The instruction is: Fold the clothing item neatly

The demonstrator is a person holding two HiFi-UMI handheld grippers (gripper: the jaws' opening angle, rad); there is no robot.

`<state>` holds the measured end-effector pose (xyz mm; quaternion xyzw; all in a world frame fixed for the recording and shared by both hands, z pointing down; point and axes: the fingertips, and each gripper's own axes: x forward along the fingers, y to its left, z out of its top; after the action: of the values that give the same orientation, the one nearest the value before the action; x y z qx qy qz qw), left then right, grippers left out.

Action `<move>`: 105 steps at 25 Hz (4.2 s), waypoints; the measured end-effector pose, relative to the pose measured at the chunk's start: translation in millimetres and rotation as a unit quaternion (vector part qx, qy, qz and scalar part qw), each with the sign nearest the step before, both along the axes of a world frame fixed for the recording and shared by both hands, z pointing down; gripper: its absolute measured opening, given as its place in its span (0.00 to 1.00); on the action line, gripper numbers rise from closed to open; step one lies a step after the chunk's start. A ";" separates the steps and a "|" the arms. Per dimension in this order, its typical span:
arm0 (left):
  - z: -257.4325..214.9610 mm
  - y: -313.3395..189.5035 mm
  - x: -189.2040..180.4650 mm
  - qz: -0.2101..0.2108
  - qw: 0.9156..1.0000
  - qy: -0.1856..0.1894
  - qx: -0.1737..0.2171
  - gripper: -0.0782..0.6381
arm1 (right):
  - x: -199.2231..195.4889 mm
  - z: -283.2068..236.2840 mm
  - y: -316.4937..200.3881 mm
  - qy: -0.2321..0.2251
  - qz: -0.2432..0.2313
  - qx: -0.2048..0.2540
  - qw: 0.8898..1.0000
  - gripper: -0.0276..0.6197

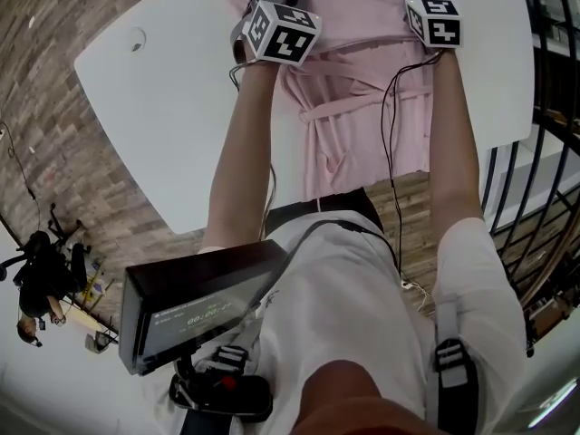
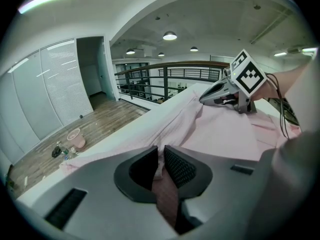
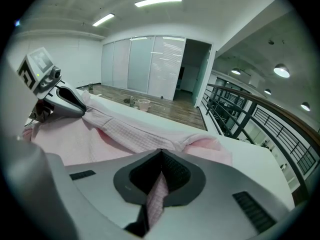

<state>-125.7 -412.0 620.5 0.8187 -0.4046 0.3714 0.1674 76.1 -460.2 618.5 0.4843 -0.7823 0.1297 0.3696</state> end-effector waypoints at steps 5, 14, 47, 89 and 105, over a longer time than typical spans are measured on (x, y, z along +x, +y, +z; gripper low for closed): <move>-4.0 -28.8 -6.3 -0.005 1.000 0.010 -0.004 0.18 | -8.4 -2.5 -31.5 0.002 0.001 0.004 1.000 0.05; -24.2 -9.3 -3.6 -0.011 1.000 0.014 -0.013 0.18 | -19.8 -28.4 -14.6 -0.023 -0.007 0.030 0.999 0.05; -137.8 274.4 141.5 0.118 0.993 0.027 -0.001 0.11 | 34.6 -167.4 308.2 -0.123 -0.017 0.059 0.991 0.05; -38.7 513.8 67.7 -0.074 0.994 -0.055 -0.054 0.11 | 118.9 -82.8 505.3 -0.123 -0.102 -0.011 0.987 0.05; 109.9 536.9 2.6 -0.093 0.986 -0.098 -0.099 0.28 | 144.9 31.7 528.5 -0.105 0.041 -0.016 0.993 0.05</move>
<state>-123.1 124.9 730.5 0.7165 -0.4550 0.4705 0.2413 221.0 68.3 650.2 0.4932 -0.7944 0.2078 0.2874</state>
